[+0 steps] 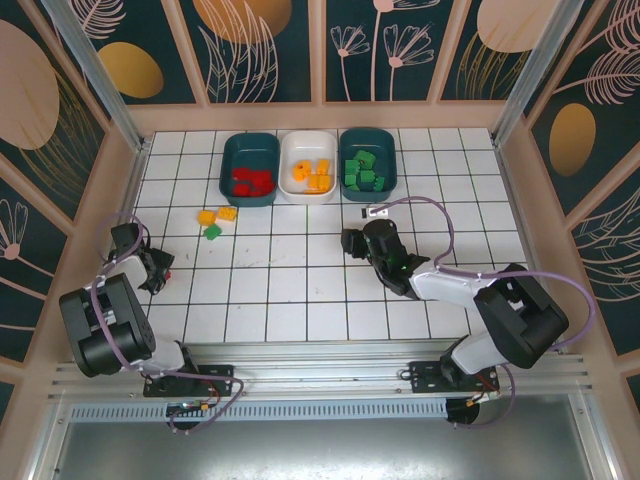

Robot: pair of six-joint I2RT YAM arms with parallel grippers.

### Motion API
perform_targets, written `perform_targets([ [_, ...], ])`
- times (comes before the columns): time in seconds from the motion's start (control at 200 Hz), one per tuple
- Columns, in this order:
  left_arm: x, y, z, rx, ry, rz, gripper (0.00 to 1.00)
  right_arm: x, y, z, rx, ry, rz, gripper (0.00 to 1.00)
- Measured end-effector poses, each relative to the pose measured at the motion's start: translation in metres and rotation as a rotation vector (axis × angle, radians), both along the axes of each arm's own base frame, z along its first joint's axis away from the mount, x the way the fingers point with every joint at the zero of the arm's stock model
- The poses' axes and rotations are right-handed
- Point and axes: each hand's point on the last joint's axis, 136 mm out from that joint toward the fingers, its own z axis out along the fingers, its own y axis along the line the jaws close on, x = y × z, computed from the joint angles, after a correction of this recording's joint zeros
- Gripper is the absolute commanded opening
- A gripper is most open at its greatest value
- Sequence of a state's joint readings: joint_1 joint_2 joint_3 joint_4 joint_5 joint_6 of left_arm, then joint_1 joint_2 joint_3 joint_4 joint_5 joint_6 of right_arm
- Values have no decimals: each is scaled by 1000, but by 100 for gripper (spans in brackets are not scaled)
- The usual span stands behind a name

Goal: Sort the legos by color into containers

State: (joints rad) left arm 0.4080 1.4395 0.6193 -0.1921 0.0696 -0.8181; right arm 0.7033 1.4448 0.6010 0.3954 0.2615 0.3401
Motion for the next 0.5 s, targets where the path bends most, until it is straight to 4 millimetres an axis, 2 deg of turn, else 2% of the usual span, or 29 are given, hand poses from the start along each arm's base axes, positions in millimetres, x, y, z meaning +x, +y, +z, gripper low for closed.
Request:
perform_targets([
  [0.14, 3, -1, 0, -5, -14, -9, 36, 0, 0, 0, 0, 0, 0, 59],
  [0.28, 17, -11, 5, -46, -86, -50, 27, 0, 0, 0, 0, 0, 0, 59],
  [0.5, 23, -25, 13, -92, -138, -97, 25, 0, 0, -5, -8, 10, 0, 59],
])
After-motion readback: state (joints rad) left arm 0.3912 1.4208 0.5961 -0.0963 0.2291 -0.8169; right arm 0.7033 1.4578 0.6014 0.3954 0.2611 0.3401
